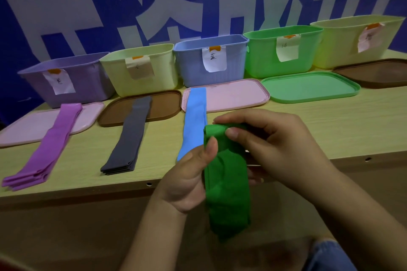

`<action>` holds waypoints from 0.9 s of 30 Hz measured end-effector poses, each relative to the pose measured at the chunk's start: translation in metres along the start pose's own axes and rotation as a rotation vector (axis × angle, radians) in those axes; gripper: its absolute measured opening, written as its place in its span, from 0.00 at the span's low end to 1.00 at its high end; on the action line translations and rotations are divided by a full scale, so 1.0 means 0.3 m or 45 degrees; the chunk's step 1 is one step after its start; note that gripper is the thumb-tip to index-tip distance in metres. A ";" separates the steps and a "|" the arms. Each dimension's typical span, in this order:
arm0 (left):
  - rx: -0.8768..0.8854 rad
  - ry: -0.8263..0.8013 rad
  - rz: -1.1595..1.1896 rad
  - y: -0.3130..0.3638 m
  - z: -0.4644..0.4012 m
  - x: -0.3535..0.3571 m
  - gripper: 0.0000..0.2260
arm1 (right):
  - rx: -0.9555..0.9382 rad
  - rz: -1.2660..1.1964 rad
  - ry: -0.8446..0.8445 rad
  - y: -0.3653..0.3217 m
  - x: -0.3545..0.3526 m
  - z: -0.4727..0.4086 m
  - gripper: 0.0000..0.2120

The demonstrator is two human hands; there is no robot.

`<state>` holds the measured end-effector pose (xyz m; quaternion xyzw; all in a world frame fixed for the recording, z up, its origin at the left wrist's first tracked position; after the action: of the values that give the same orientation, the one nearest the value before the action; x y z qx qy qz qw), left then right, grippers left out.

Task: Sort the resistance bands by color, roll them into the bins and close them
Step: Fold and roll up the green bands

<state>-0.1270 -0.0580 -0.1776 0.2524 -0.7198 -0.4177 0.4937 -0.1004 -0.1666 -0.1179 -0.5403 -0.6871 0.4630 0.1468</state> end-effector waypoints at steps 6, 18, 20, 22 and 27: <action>0.165 0.162 -0.306 0.021 -0.021 0.025 0.27 | -0.151 0.183 0.095 -0.035 -0.001 -0.014 0.10; 0.283 0.278 -0.651 0.026 -0.034 0.073 0.21 | -0.257 0.242 0.155 -0.055 -0.041 -0.017 0.09; 0.323 0.338 -0.759 0.030 -0.030 0.064 0.24 | -0.274 0.256 0.190 -0.058 -0.038 -0.008 0.09; 0.360 0.387 -0.848 0.034 -0.027 0.063 0.29 | -0.310 0.260 0.261 -0.056 -0.028 0.009 0.09; 0.307 0.551 -0.873 0.026 -0.012 0.025 0.34 | -0.433 0.478 0.365 -0.053 0.025 0.033 0.09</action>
<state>-0.1261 -0.0611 -0.1667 0.6151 -0.5174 -0.4081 0.4329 -0.1198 -0.1646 -0.1127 -0.7349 -0.6151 0.2791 0.0613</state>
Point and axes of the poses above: each hand's wrist, its own z-axis away from the middle knuckle, its own x-axis out of the palm, y = z × x, the point moved 5 cm from there along -z, towards the middle knuckle
